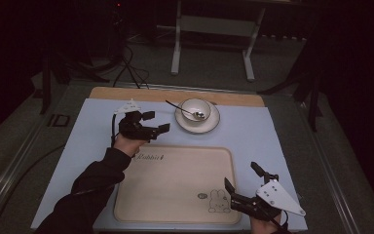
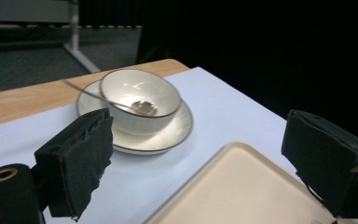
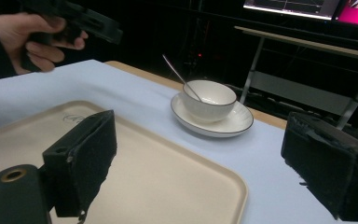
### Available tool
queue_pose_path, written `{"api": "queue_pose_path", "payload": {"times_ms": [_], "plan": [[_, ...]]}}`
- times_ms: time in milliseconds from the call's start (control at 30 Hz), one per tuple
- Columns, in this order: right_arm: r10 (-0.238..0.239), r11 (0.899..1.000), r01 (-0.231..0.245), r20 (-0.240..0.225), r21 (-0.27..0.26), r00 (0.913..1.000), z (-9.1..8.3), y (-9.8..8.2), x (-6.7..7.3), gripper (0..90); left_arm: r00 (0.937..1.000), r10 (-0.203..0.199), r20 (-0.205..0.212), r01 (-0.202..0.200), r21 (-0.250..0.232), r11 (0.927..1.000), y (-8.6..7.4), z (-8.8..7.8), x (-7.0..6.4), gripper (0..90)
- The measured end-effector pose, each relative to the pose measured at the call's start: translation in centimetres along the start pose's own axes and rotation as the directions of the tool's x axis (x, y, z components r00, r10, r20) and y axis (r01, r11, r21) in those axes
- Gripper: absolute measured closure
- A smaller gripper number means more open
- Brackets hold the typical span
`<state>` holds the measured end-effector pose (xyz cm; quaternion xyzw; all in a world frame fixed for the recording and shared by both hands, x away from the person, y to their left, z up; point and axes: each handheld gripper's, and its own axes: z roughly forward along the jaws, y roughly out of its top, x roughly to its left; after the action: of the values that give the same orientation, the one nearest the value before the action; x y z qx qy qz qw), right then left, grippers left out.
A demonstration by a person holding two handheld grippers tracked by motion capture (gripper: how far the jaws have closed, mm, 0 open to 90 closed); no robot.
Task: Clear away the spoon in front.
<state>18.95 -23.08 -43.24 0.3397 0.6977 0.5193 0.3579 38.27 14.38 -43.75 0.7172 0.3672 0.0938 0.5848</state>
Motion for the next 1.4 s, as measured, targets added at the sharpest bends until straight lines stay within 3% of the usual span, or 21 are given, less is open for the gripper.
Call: {"api": "queue_pose_path", "payload": {"times_ms": [100,300,433,700,767,867,900,1000,1033,1067,1133,1233,1267,1300,1333,1367,1400], "plan": [[0.000,1.000,0.000,0.000,-0.001,1.0000,0.0,0.0,0.0,10.3,1.0000,-0.009,0.002,0.009,0.001,1.0000,-0.1,0.3,0.2,9.7],[0.000,1.000,0.000,-0.006,-0.004,1.0000,0.0,0.0,0.0,10.3,0.9970,-0.061,-0.046,0.062,0.009,0.9980,-0.8,2.6,1.2,13.5],[0.002,1.000,-0.002,-0.008,-0.004,1.0000,-0.1,0.0,0.0,10.2,0.9935,-0.095,-0.064,0.095,0.002,0.9955,-0.9,3.2,1.7,14.7],[0.001,1.000,-0.001,-0.017,-0.006,0.9999,0.0,0.1,0.1,10.2,0.9785,-0.167,-0.121,0.168,0.001,0.9857,-1.3,4.8,2.9,17.4],[0.006,1.000,-0.006,-0.020,-0.003,0.9998,0.0,0.0,0.1,10.3,0.9705,-0.208,-0.122,0.208,-0.014,0.9780,-1.5,5.5,3.3,18.8],[0.005,1.000,-0.005,-0.021,-0.004,0.9998,0.0,0.0,0.1,10.3,0.9656,-0.225,-0.130,0.224,-0.026,0.9743,-1.4,5.8,3.6,20.6],[0.005,1.000,-0.005,-0.021,-0.005,0.9998,-0.1,0.0,0.1,10.2,0.9614,-0.243,-0.130,0.240,-0.038,0.9700,-1.2,6.1,3.8,20.6],[0.007,1.000,-0.007,-0.025,-0.005,0.9997,-0.1,0.0,0.1,10.3,0.9597,-0.246,-0.136,0.242,-0.047,0.9691,-1.0,6.4,3.9,23.0],[0.008,1.000,-0.008,-0.026,-0.004,0.9996,-0.1,0.0,0.1,10.3,0.9554,-0.258,-0.143,0.253,-0.054,0.9659,-0.9,6.6,4.0,23.0],[0.010,1.000,-0.010,-0.027,-0.004,0.9996,-0.1,0.0,0.1,10.3,0.9554,-0.258,-0.143,0.253,-0.054,0.9659,-0.9,6.6,4.0,22.9],[0.012,1.000,-0.012,-0.028,-0.003,0.9995,-0.1,0.0,0.0,10.3,0.9473,-0.280,-0.156,0.272,-0.068,0.9598,-0.7,7.2,4.1,23.0],[0.013,1.000,-0.013,-0.029,-0.002,0.9995,-0.1,0.0,0.0,10.2,0.9435,-0.287,-0.166,0.279,-0.069,0.9577,-0.6,7.6,4.1,22.9],[0.014,1.000,-0.014,-0.031,-0.001,0.9994,-0.1,0.0,0.0,10.3,0.9363,-0.306,-0.173,0.300,-0.061,0.9521,-0.5,8.1,4.2,22.9],[0.015,1.000,-0.015,-0.031,0.000,0.9994,-0.1,0.0,0.0,10.3,0.9363,-0.306,-0.173,0.300,-0.061,0.9521,-0.5,8.1,4.2,23.1],[0.015,1.000,-0.015,-0.032,0.000,0.9994,-0.1,0.0,0.0,10.2,0.9305,-0.318,-0.182,0.312,-0.063,0.9481,-0.5,8.5,4.3,24.3],[0.015,1.000,-0.015,-0.032,0.001,0.9994,0.0,0.0,0.0,10.3,0.9305,-0.318,-0.182,0.312,-0.063,0.9481,-0.5,8.5,4.3,24.4],[0.014,1.000,-0.014,-0.032,0.001,0.9994,0.0,0.0,0.0,10.3,0.9253,-0.334,-0.180,0.326,-0.069,0.9427,-0.6,8.9,4.5,25.8]]}}
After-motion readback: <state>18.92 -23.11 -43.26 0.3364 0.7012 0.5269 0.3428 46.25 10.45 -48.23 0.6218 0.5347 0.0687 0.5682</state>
